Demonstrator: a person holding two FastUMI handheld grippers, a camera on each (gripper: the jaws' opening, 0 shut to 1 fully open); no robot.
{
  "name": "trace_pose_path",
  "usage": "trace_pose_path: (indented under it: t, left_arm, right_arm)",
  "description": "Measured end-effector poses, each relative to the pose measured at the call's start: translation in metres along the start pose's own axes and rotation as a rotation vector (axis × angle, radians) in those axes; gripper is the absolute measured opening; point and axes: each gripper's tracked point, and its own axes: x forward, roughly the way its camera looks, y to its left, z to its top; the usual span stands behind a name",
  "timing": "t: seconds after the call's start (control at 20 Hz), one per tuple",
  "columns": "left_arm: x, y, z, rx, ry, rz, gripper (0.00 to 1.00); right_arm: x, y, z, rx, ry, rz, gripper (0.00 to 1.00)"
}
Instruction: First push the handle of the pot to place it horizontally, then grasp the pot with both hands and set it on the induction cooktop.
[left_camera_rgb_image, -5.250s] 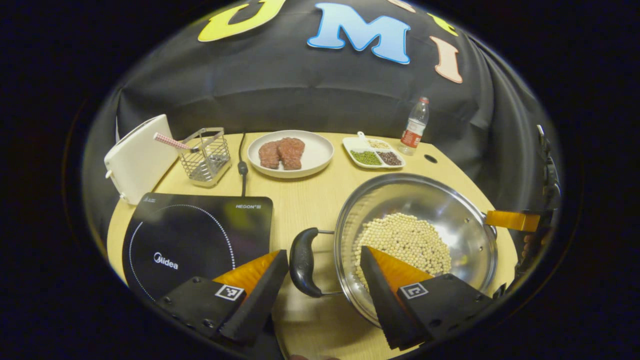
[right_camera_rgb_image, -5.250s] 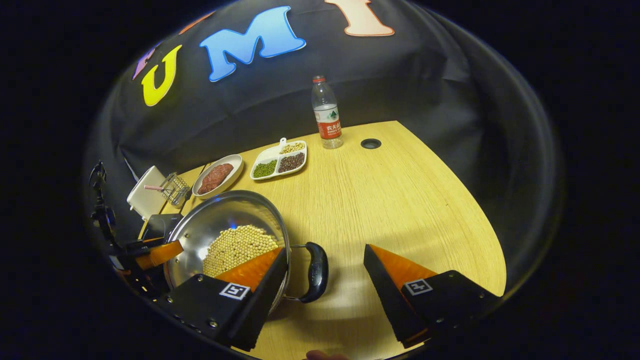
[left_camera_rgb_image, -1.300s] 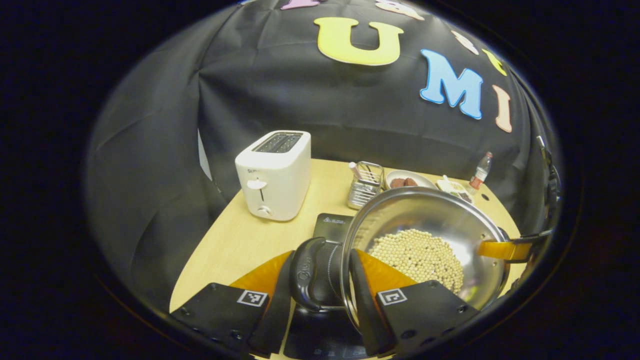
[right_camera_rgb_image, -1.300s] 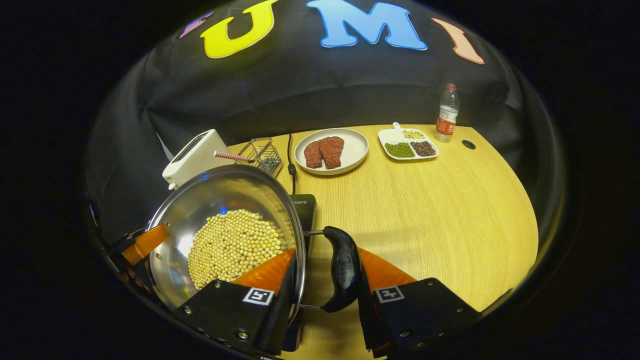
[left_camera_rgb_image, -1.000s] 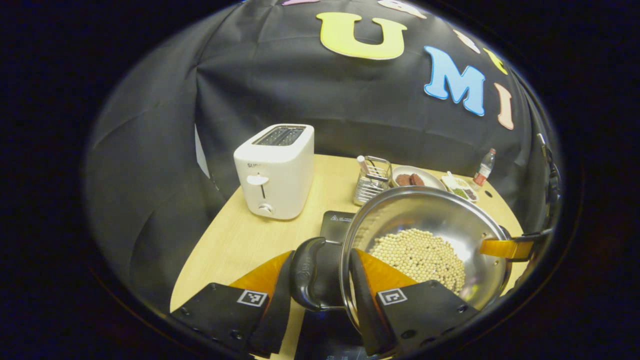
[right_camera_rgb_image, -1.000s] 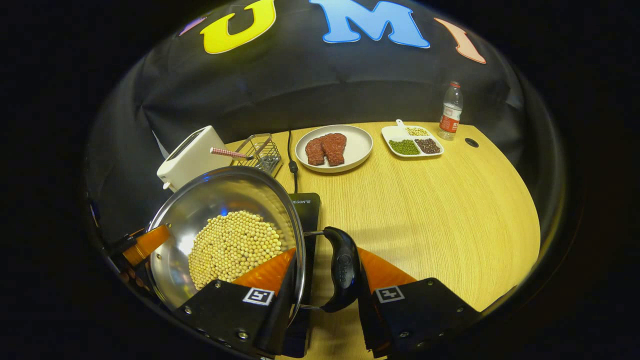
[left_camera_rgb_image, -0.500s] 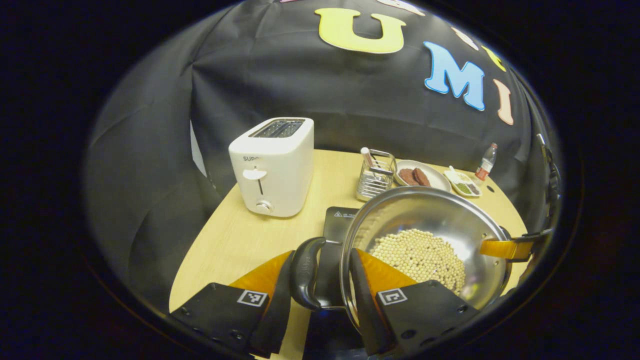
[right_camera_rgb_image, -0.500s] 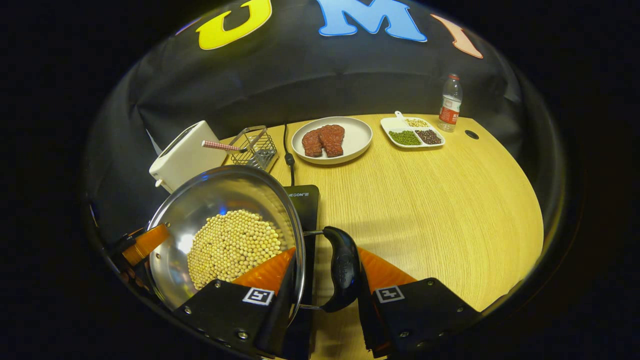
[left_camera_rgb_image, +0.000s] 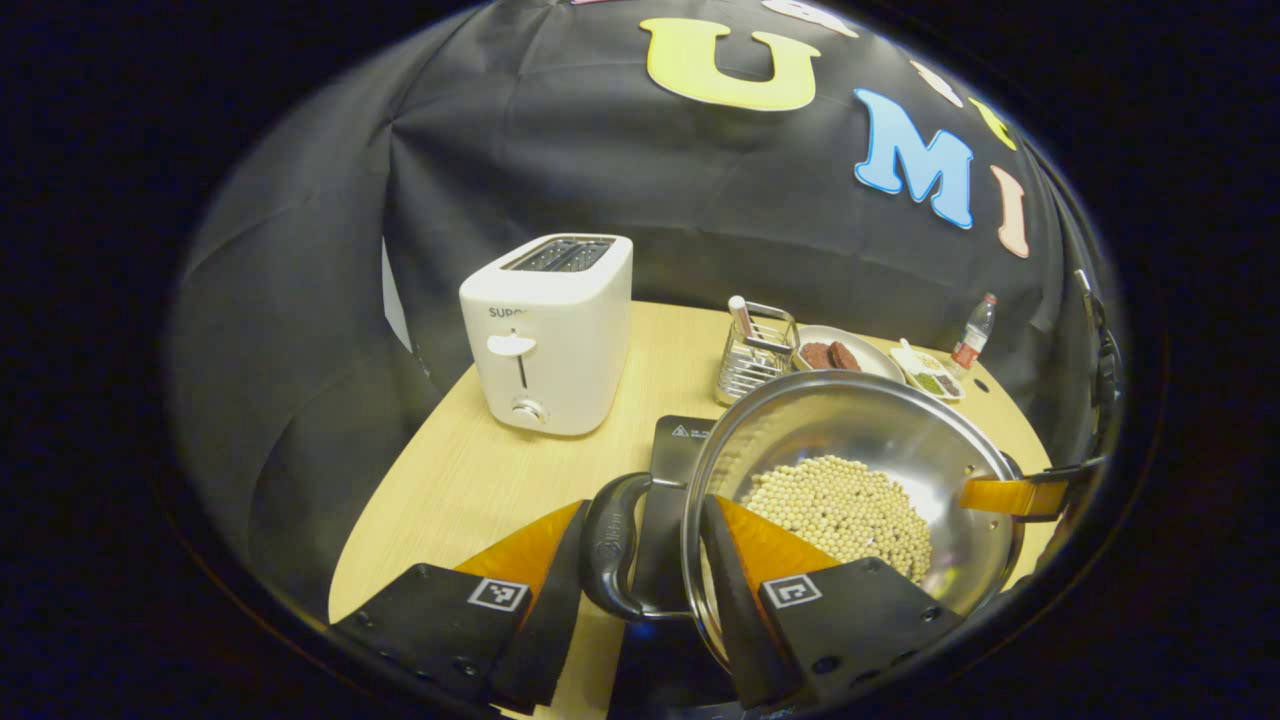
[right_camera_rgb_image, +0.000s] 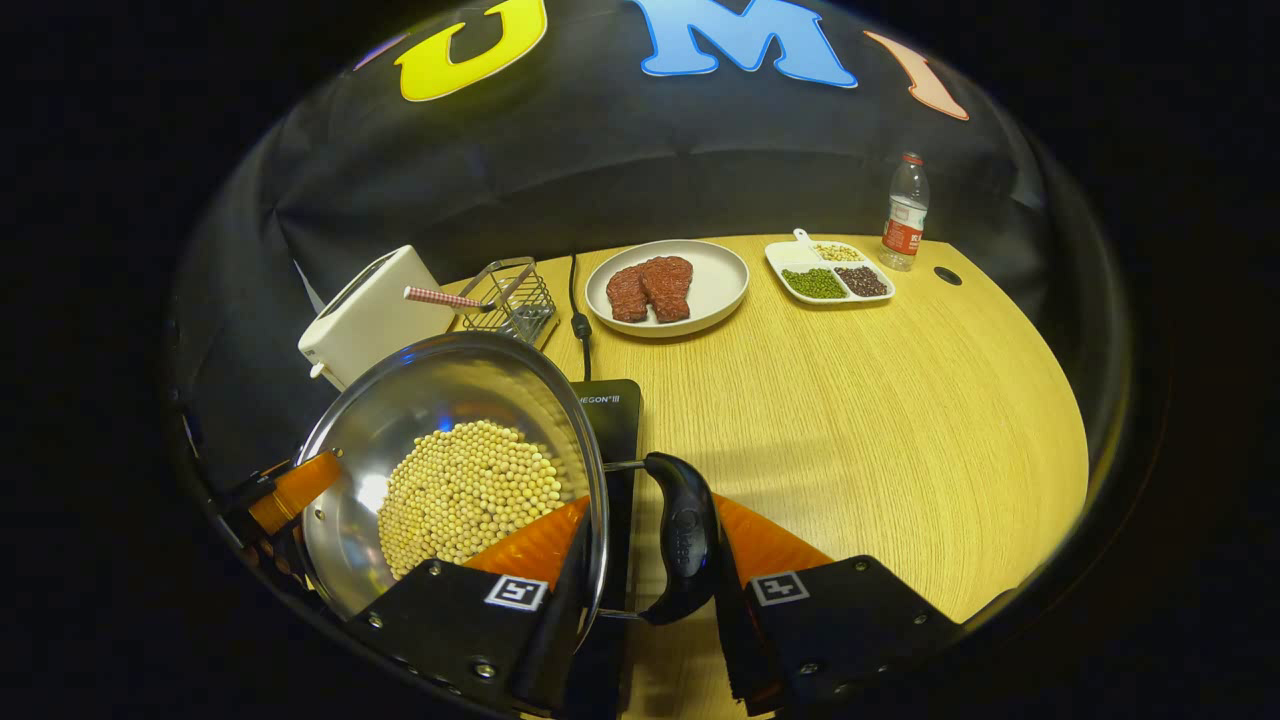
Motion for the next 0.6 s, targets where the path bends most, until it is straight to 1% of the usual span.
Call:
trace_pose_path:
  t: [0.15,0.25,0.3,0.35,0.4,0.45,0.5,0.55,0.6]
  left_arm:
    - [-0.006,0.002,0.003,-0.021,-0.032,0.0,0.73]
    - [-0.013,0.009,0.006,-0.032,-0.051,0.01,0.78]
    - [-0.018,0.012,0.006,-0.042,-0.055,0.017,0.78]
    - [-0.025,0.015,0.008,-0.053,-0.057,0.021,0.81]
    - [-0.032,0.018,0.011,-0.06,-0.065,0.033,0.93]
    - [-0.04,0.023,0.017,-0.057,-0.084,0.055,0.93]
    - [-0.048,0.03,0.024,-0.05,-0.116,0.09,0.94]
    - [-0.059,0.036,0.032,-0.048,-0.14,0.127,0.95]
    - [-0.071,0.036,0.039,-0.051,-0.16,0.144,0.96]
  right_arm:
    - [-0.002,-0.002,0.003,-0.032,-0.004,-0.008,0.63]
    - [-0.005,-0.004,0.007,-0.067,-0.021,-0.025,0.66]
    - [-0.008,-0.005,0.012,-0.069,-0.043,-0.028,0.74]
    - [-0.012,-0.007,0.019,-0.065,-0.071,-0.033,0.77]
    - [-0.016,-0.008,0.026,-0.059,-0.1,-0.034,0.86]
    - [-0.021,-0.011,0.034,-0.058,-0.13,-0.038,0.89]
    - [-0.029,-0.012,0.043,-0.06,-0.161,-0.03,0.93]
    - [-0.036,-0.014,0.051,-0.068,-0.192,-0.028,0.93]
    - [-0.046,-0.017,0.061,-0.079,-0.23,-0.025,0.93]
